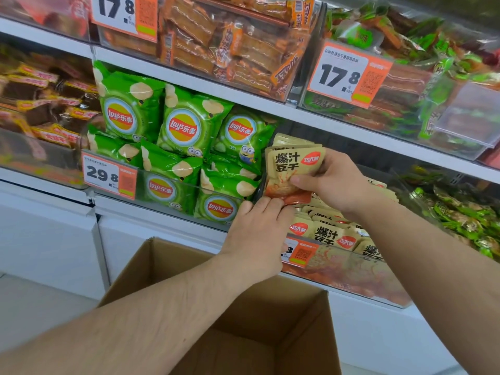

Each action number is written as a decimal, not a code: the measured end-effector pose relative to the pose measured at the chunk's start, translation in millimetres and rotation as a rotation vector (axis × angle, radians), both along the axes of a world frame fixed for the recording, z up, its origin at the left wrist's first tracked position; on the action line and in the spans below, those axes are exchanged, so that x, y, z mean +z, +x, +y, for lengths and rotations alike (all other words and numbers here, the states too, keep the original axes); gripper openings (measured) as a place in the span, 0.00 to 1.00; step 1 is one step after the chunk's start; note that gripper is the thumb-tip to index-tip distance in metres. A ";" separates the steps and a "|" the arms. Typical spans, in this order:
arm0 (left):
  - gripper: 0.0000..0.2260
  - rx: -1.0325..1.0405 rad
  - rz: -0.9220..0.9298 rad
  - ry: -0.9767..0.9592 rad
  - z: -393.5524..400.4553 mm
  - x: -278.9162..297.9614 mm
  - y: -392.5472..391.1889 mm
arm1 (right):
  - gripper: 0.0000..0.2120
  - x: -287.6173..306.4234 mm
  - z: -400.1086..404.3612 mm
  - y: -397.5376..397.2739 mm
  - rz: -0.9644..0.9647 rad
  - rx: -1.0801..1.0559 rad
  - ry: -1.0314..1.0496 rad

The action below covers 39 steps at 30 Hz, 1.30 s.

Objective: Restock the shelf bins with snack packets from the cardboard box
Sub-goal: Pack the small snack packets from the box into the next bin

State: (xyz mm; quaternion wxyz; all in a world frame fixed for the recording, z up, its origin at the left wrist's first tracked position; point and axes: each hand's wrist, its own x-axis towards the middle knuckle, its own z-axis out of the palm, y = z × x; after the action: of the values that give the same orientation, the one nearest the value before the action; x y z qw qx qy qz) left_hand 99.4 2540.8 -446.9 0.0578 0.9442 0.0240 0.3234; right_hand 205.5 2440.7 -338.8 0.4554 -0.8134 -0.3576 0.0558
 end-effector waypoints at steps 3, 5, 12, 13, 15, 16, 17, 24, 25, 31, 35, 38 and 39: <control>0.34 0.014 0.031 -0.015 -3.1 4.0 -0.8 | 0.13 1.5 -2.8 0.5 0.001 0.034 -0.022; 0.33 0.006 0.065 -0.010 -6.0 6.7 -1.5 | 0.13 4.6 -4.1 3.1 -0.065 0.049 -0.083; 0.30 -0.016 0.083 -0.074 -4.8 10.4 -1.3 | 0.15 10.6 -2.5 7.6 -0.112 0.102 -0.167; 0.30 -0.017 0.075 -0.083 -4.0 10.0 -1.9 | 0.15 6.3 -1.6 8.0 -0.096 0.093 -0.169; 0.29 -0.017 0.062 -0.096 -3.3 9.5 -2.6 | 0.13 -1.7 -1.6 8.5 -0.040 0.074 -0.135; 0.29 -0.019 0.062 -0.100 -3.5 9.5 -2.6 | 0.12 -4.8 -2.7 9.4 -0.012 0.063 -0.105; 0.28 -0.021 0.063 -0.102 -3.7 9.6 -2.6 | 0.11 -7.0 -3.9 9.5 0.016 0.050 -0.077; 0.27 -0.020 0.064 -0.106 -4.4 10.9 -4.4 | 0.09 -18.8 -1.4 5.8 0.054 -0.129 0.006; 0.27 -0.019 0.064 -0.104 -4.4 11.3 -4.7 | 0.09 -18.6 -0.8 4.5 0.012 -0.162 -0.003; 0.29 -0.008 0.084 -0.082 -5.3 11.0 -3.1 | 0.07 -16.8 -0.2 3.6 -0.103 -0.259 -0.234; 0.30 0.000 0.108 -0.069 -4.9 13.1 -3.4 | 0.06 -16.4 3.5 5.4 -0.057 -0.298 -0.252; 0.30 0.004 0.121 -0.070 -5.4 13.6 -3.0 | 0.07 -17.8 4.5 6.2 -0.063 -0.318 -0.293; 0.29 0.005 0.122 -0.069 -5.6 13.7 -3.1 | 0.08 -18.7 4.8 6.5 -0.068 -0.322 -0.310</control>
State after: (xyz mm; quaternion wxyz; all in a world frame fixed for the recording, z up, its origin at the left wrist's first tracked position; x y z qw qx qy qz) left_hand 96.3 2535.2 -433.2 0.0878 0.9595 0.0407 0.2645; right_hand 211.9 2445.6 -357.5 0.3154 -0.9218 -0.2253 0.0091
